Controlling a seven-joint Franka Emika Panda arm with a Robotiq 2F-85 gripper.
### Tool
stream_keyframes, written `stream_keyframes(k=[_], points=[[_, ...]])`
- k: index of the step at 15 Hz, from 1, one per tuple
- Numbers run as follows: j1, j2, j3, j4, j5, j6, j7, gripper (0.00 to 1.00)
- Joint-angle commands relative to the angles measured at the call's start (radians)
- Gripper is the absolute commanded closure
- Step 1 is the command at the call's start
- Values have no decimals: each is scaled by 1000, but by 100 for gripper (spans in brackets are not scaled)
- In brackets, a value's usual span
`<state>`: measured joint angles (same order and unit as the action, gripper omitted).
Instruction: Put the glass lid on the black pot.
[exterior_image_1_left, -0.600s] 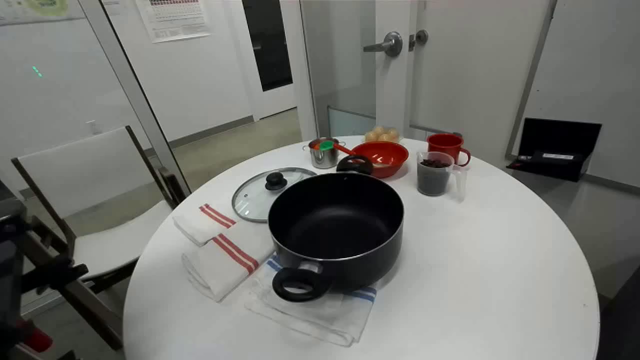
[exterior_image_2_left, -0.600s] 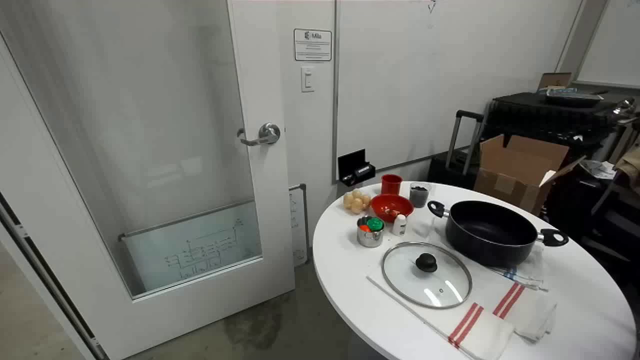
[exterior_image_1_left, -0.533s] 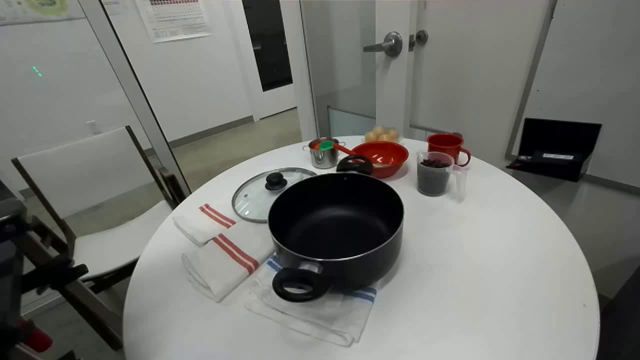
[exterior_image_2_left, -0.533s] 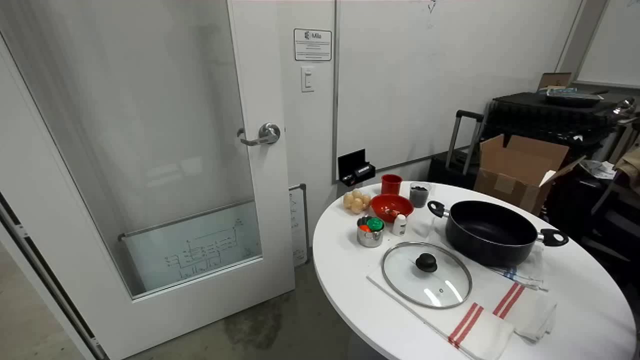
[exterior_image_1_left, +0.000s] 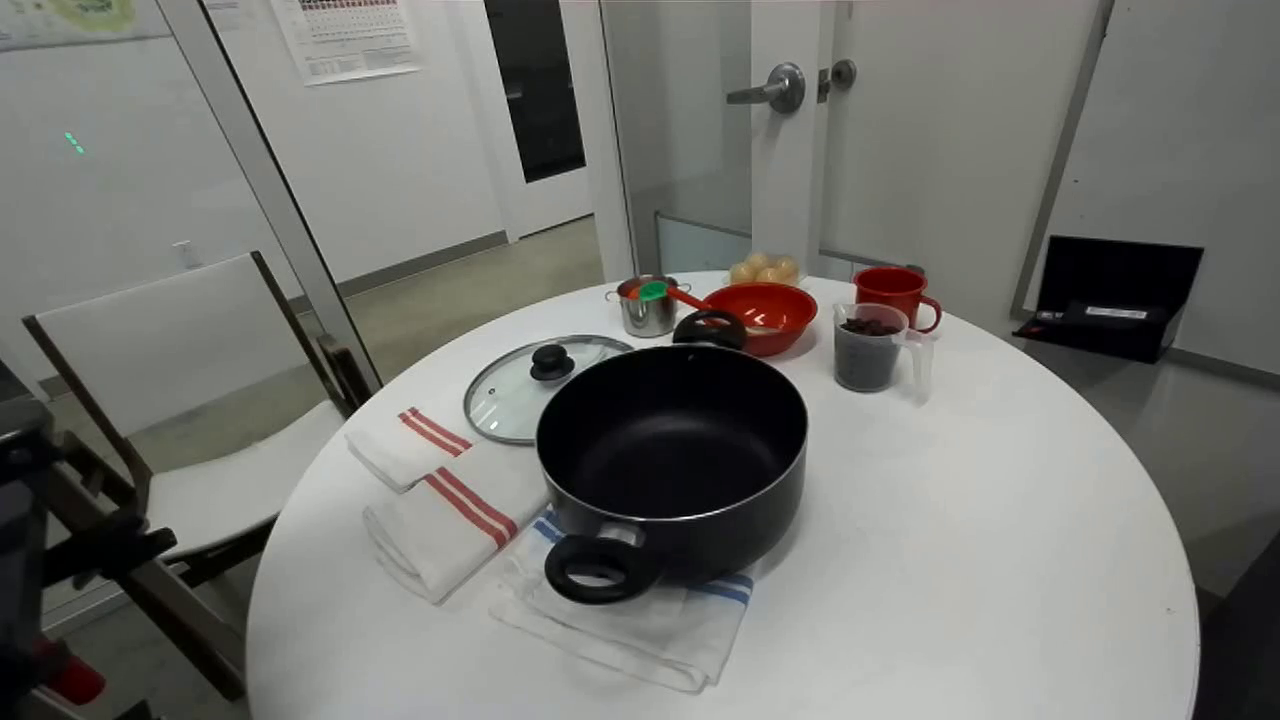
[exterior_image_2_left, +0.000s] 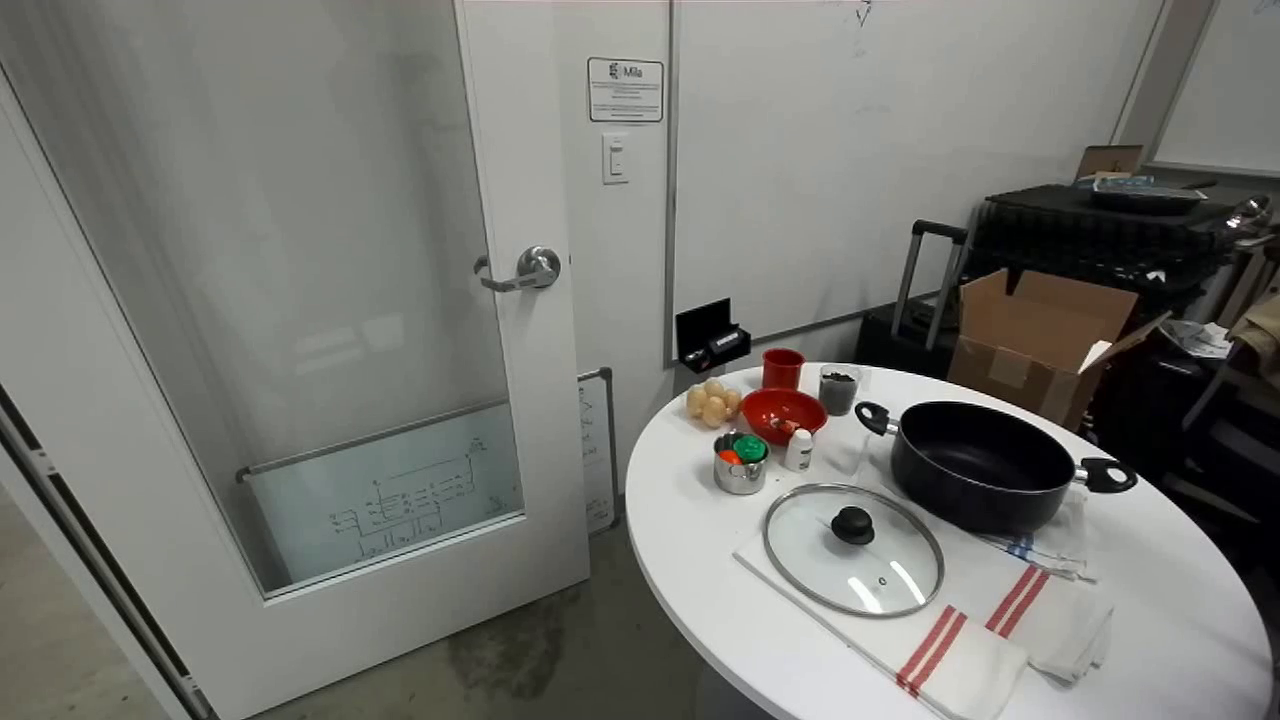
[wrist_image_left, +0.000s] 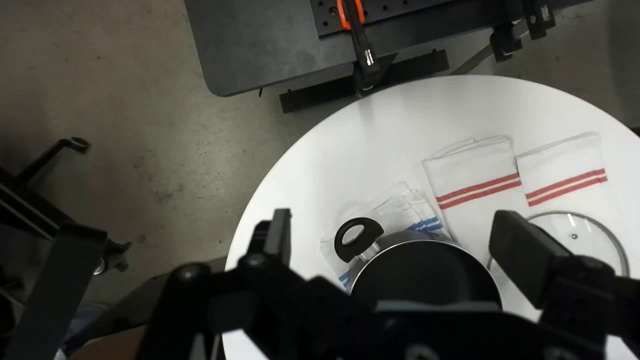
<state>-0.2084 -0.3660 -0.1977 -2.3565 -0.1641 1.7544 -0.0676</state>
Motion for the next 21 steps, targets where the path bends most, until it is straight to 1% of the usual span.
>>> stream_keyframes(k=[1,6,10,15,21], points=[[16,41,1,21,-5,21,-27,0],[71,161,29,68,-4,93,-114,0],[117,303,63,140,-6,149,-205,0],[146,520,116,284,-34,218,-294,0],[167,787,182,487,-105,330,-373,0]])
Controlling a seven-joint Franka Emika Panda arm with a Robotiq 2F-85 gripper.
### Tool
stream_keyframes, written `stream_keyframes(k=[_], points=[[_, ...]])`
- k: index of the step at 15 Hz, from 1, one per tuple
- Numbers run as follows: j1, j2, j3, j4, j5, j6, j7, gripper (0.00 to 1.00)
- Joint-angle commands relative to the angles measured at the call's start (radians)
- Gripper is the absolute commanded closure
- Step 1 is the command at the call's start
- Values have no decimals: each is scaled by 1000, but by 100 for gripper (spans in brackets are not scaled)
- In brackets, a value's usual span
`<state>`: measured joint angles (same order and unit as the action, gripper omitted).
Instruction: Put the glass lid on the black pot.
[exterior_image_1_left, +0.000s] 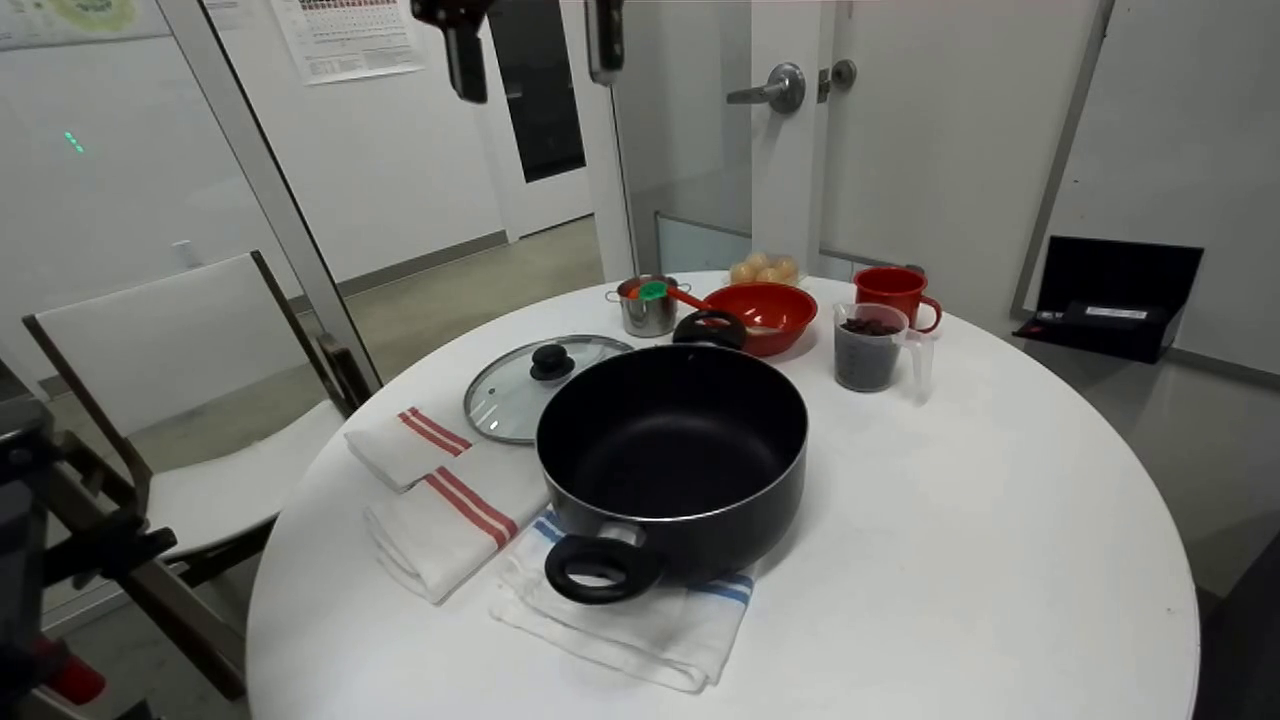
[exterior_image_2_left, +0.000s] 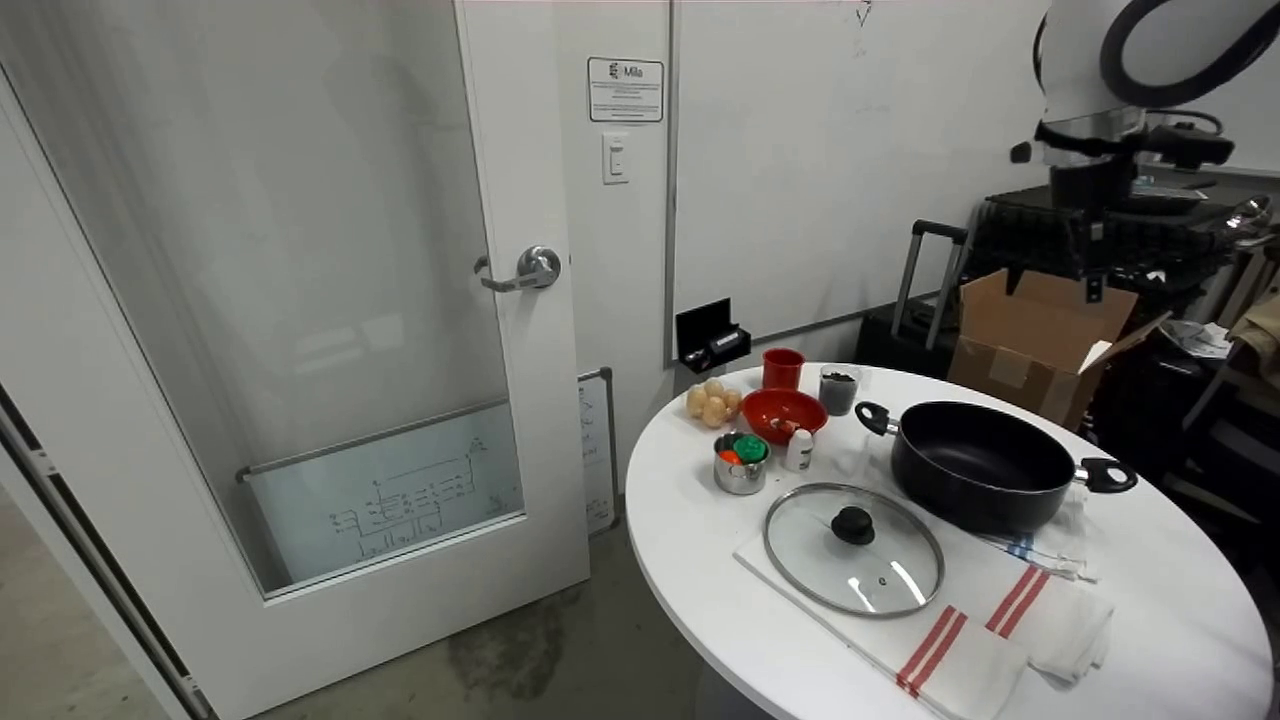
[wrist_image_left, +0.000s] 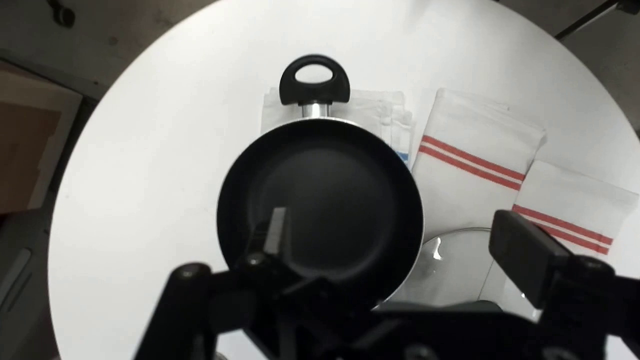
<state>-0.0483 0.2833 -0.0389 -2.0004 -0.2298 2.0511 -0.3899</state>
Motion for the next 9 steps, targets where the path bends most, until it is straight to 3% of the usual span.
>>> stream_keyframes(k=[1,9], points=[[7,174,36,157,-37,56,-69,0],[17,398,126,313,-23,237,-190,0]])
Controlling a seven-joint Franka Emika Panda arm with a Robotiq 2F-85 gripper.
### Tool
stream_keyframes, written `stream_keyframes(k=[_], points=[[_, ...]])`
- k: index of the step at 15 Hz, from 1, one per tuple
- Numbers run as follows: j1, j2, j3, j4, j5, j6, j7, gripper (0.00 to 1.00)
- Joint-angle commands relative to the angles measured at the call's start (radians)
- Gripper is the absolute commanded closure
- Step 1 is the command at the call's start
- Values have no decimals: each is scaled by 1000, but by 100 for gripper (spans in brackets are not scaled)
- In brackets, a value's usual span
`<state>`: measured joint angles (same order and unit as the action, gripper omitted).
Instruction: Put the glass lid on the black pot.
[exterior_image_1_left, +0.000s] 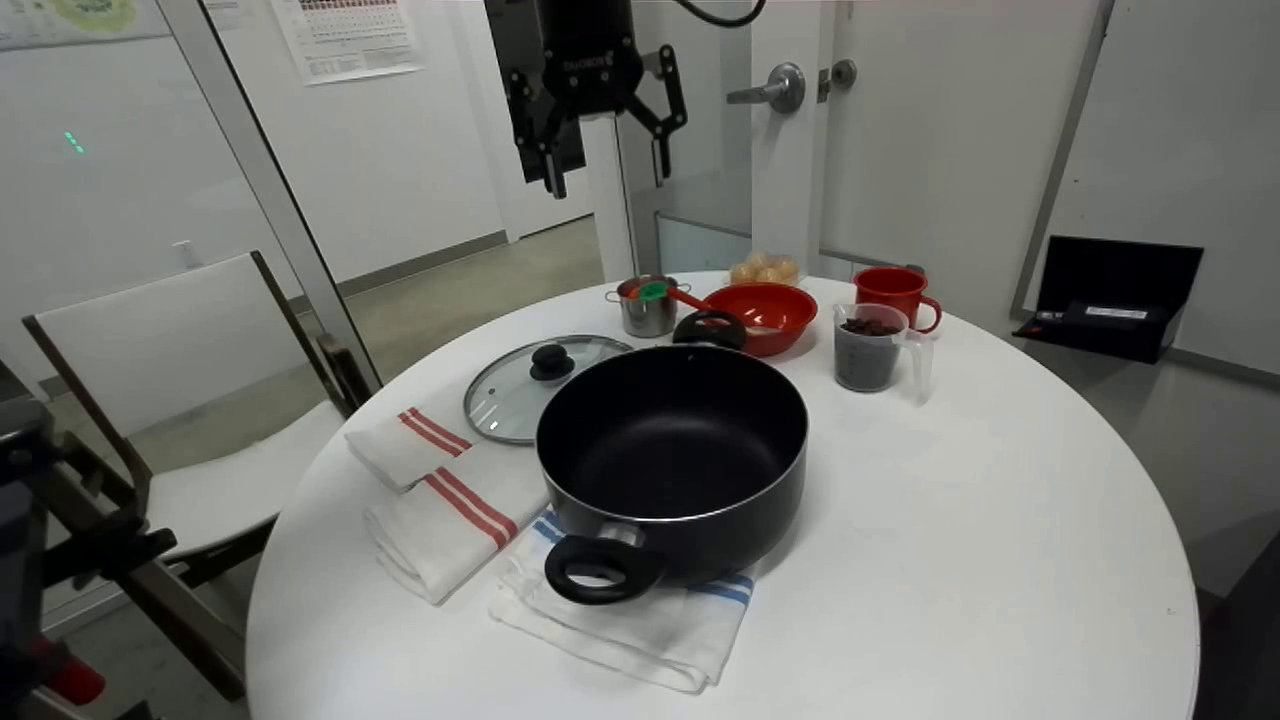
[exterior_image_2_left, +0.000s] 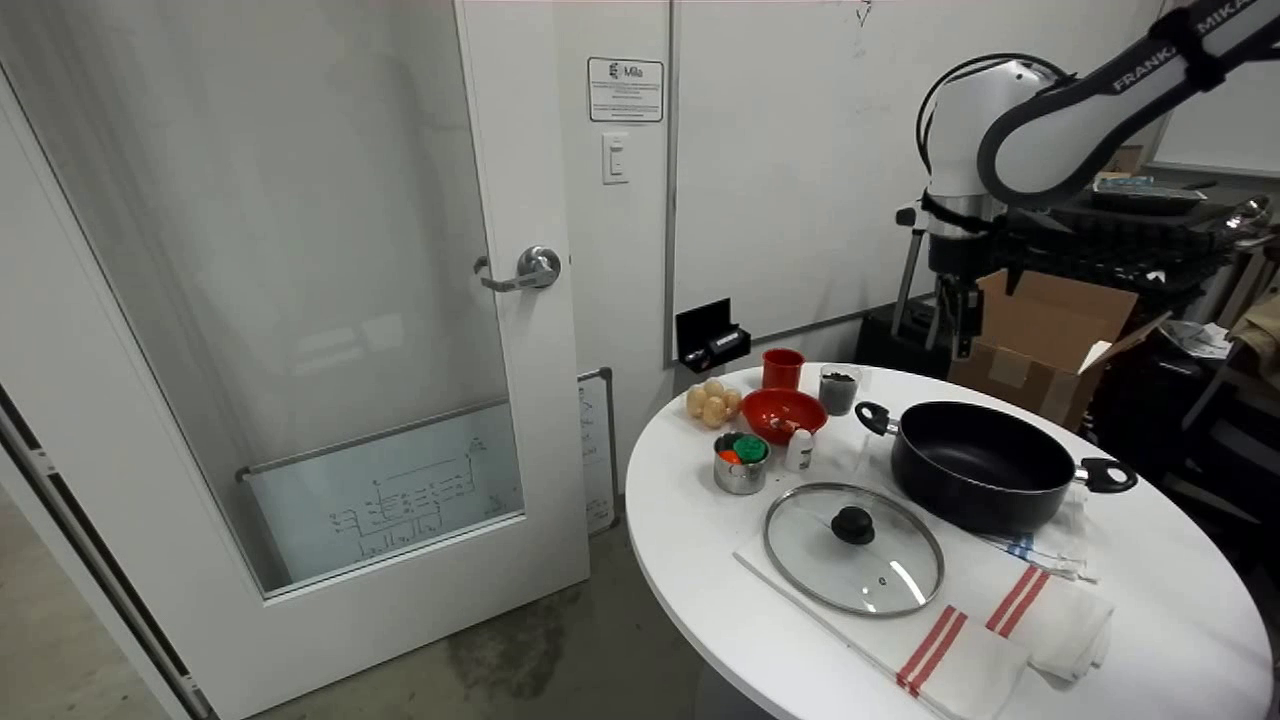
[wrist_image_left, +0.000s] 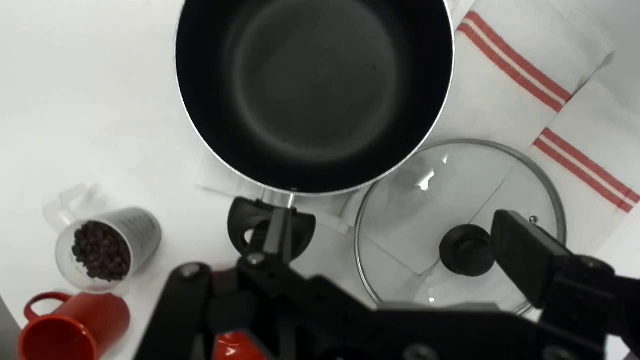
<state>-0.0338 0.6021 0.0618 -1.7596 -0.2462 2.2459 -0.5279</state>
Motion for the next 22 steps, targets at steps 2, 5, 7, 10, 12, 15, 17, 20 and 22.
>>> stream_keyframes(k=[2,5,7,10,12,15,17,20,22], points=[[7,121,49,92,-3,63,-86,0],[23,169,75,99,-7,83,-133,0],[32,192,92,95,-6,93,-168,0],[37,222,118,89,2,114,-227,0],[40,242,132,85,4,119,-267,0],[45,277,145,85,-2,117,-334,0],[51,298,143,88,-7,115,-373,0],[64,322,139,87,-14,125,-419,0],[71,333,143,84,-14,138,-449,0]])
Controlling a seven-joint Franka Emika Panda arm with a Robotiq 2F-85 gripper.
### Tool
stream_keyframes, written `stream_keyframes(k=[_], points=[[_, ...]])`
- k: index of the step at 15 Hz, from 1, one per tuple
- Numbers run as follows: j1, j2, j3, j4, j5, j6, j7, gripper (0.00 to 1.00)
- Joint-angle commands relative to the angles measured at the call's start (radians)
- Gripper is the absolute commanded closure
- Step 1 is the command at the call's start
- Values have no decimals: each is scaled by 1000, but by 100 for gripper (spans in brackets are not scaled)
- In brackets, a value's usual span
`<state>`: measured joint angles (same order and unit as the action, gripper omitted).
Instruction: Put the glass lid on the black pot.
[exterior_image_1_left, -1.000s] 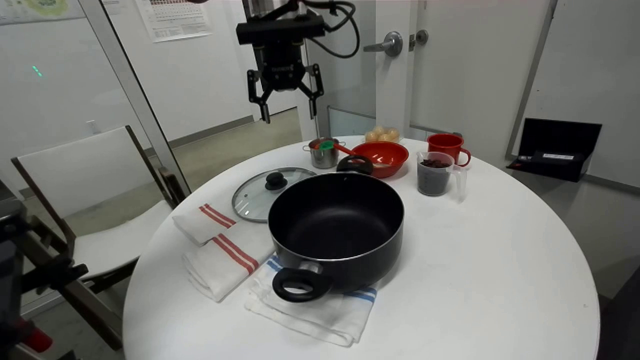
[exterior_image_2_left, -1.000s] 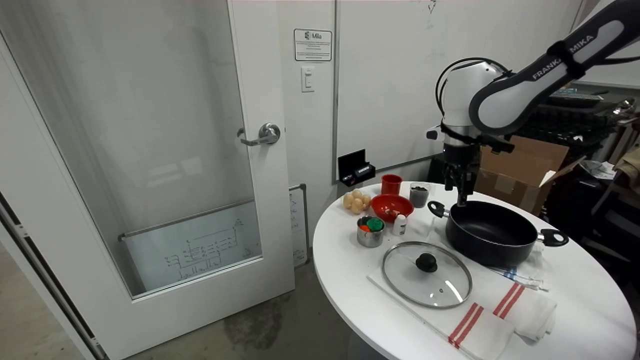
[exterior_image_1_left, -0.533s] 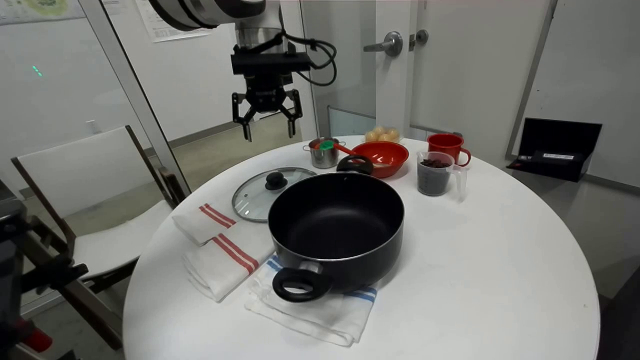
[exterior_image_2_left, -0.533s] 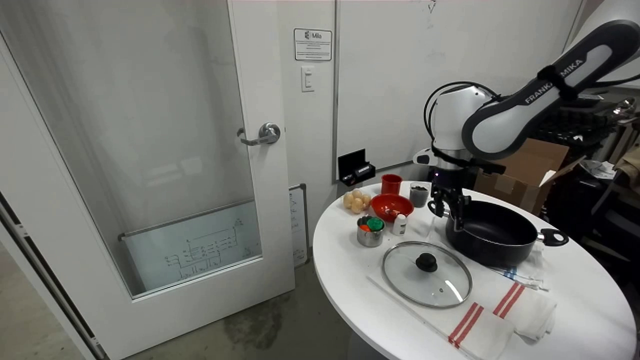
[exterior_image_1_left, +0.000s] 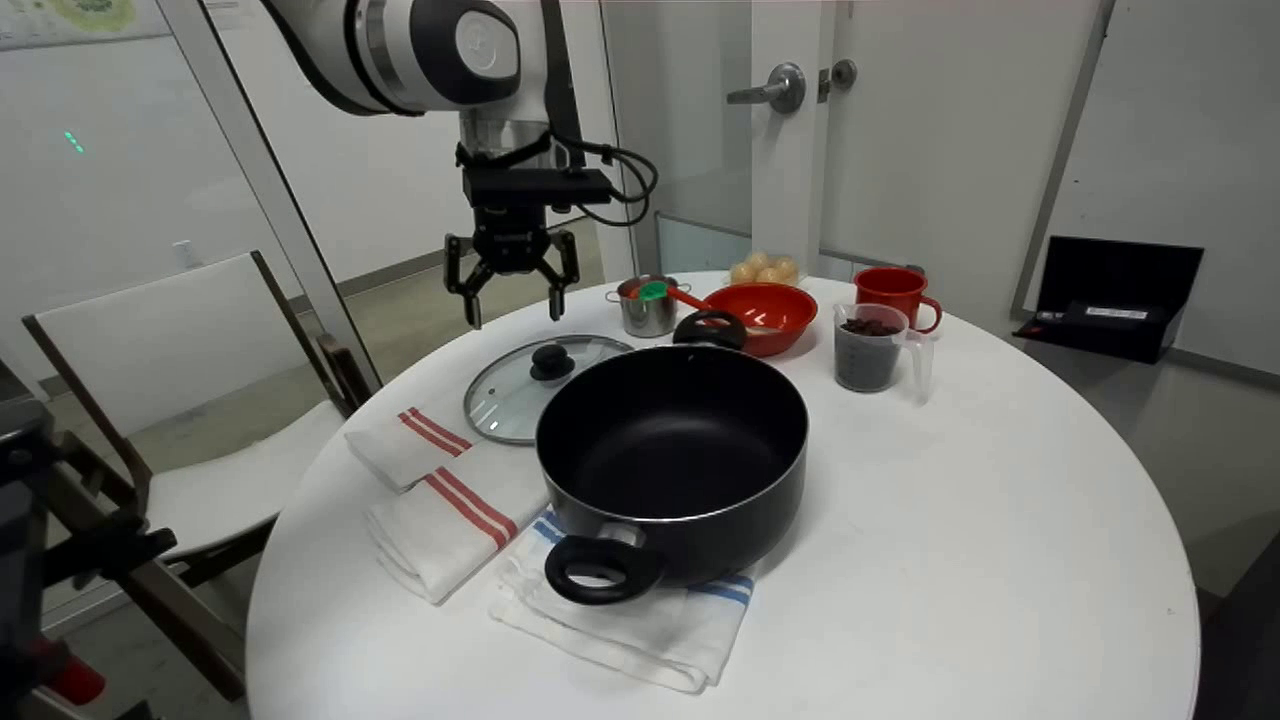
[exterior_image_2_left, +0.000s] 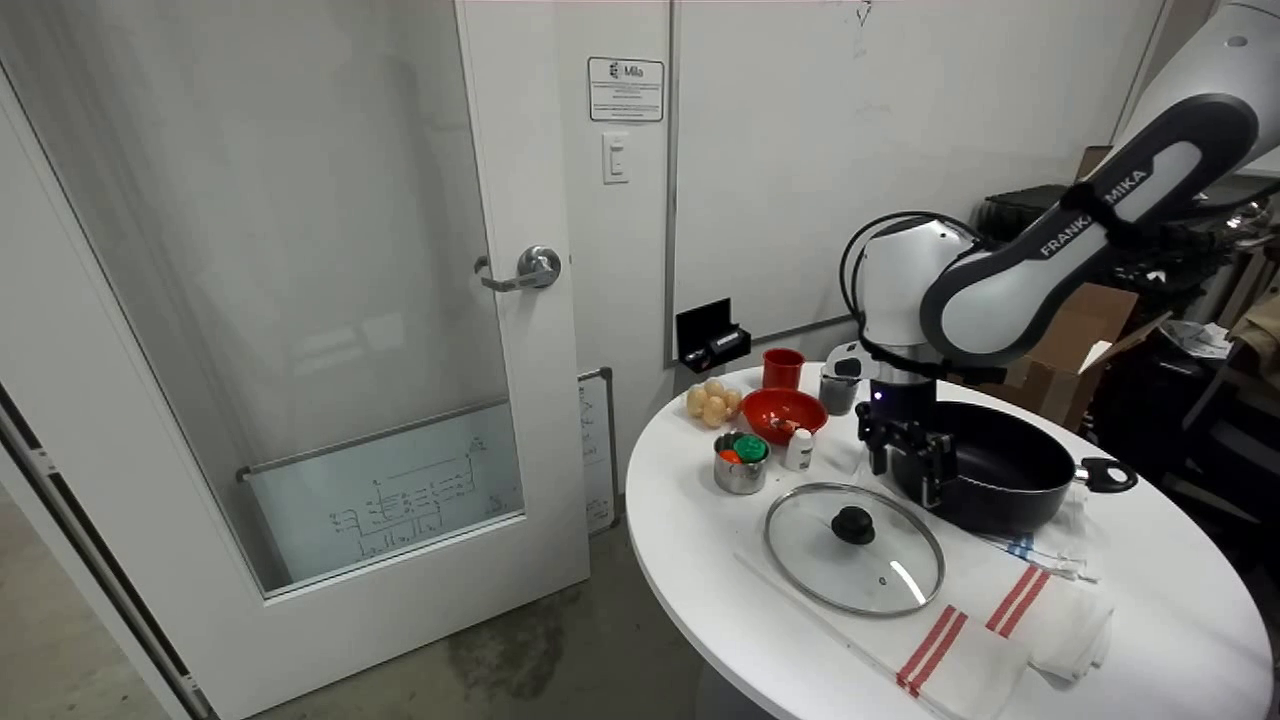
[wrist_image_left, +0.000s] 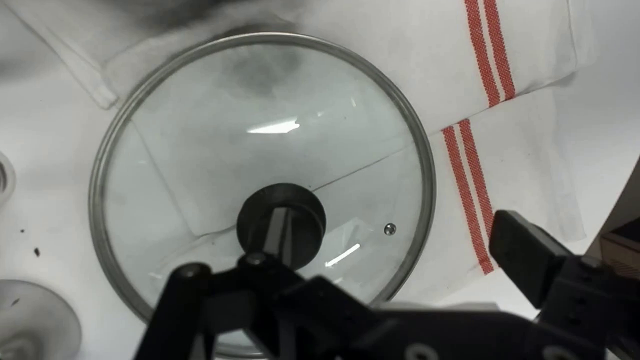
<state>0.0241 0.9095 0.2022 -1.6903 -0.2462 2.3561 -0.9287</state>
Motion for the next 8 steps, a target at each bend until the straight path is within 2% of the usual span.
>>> stream_keyframes(k=[1,8], points=[[19,36,3,18,-14,37,-60,0],[44,102,-10,43,-26,96,-123,0]])
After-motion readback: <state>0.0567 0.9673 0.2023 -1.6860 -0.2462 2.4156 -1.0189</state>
